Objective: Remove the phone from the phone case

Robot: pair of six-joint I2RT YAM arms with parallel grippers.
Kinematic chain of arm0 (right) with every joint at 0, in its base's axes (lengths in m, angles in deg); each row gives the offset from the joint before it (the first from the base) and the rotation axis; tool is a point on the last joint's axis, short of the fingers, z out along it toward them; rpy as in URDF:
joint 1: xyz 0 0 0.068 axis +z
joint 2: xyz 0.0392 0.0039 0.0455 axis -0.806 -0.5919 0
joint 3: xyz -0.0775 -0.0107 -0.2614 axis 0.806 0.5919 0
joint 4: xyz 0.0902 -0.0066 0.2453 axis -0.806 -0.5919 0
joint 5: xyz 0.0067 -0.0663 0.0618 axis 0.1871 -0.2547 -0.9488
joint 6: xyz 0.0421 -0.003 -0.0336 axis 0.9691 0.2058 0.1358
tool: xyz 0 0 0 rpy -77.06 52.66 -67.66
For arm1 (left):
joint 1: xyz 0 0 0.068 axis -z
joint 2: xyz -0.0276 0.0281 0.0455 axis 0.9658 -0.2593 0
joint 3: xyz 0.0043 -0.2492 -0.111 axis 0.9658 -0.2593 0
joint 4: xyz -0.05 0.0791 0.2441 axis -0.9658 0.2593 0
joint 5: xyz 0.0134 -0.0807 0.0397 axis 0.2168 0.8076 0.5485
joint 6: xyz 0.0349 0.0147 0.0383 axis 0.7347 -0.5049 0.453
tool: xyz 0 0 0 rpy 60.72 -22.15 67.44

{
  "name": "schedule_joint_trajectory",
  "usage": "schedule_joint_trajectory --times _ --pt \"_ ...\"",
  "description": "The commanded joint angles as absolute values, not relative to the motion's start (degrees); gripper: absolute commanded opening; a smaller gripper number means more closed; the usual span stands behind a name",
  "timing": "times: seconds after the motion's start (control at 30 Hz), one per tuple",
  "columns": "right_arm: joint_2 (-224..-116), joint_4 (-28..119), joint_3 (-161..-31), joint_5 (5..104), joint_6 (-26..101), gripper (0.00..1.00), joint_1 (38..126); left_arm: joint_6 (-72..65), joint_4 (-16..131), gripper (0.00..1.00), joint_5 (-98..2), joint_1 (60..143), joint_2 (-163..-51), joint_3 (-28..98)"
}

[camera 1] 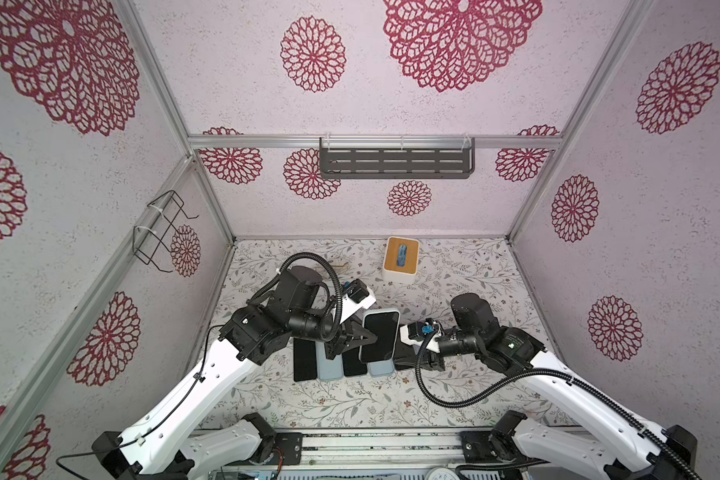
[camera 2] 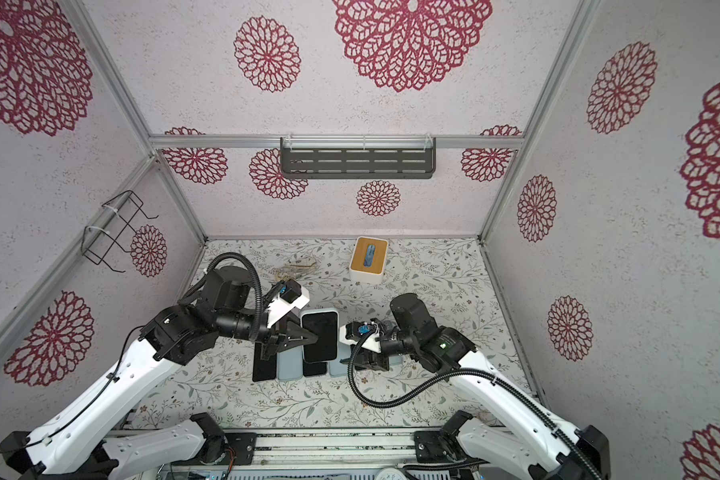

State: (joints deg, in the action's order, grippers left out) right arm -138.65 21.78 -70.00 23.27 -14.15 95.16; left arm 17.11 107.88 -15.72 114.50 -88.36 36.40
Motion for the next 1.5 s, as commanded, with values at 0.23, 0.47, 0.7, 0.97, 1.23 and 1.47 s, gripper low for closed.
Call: schedule_joint_trajectory --times 0.23,0.47,0.7,0.97,1.23,1.47 --pt "-138.25 25.32 -71.16 18.36 -12.92 0.49 95.45 13.43 98.37 0.00 -10.89 114.88 -87.27 34.82" --pt "-138.03 24.42 -71.41 17.82 -13.07 0.45 95.44 13.40 98.24 0.00 -10.83 114.22 -87.60 33.95" --pt "-138.30 24.81 -71.22 17.49 -13.25 0.34 95.37 13.04 96.56 0.00 -9.38 113.71 -88.20 33.07" --pt "-138.20 25.44 -70.79 17.44 -13.34 0.25 95.20 10.92 92.07 0.00 -4.89 109.70 -86.48 29.08" --pt "-138.01 27.16 -70.53 16.35 -13.04 0.17 94.75 6.89 84.46 0.00 0.55 105.74 -84.07 24.08" --pt "-138.32 27.36 -70.78 15.77 -13.06 0.16 94.56 2.69 78.15 0.00 4.02 102.93 -83.14 21.36"
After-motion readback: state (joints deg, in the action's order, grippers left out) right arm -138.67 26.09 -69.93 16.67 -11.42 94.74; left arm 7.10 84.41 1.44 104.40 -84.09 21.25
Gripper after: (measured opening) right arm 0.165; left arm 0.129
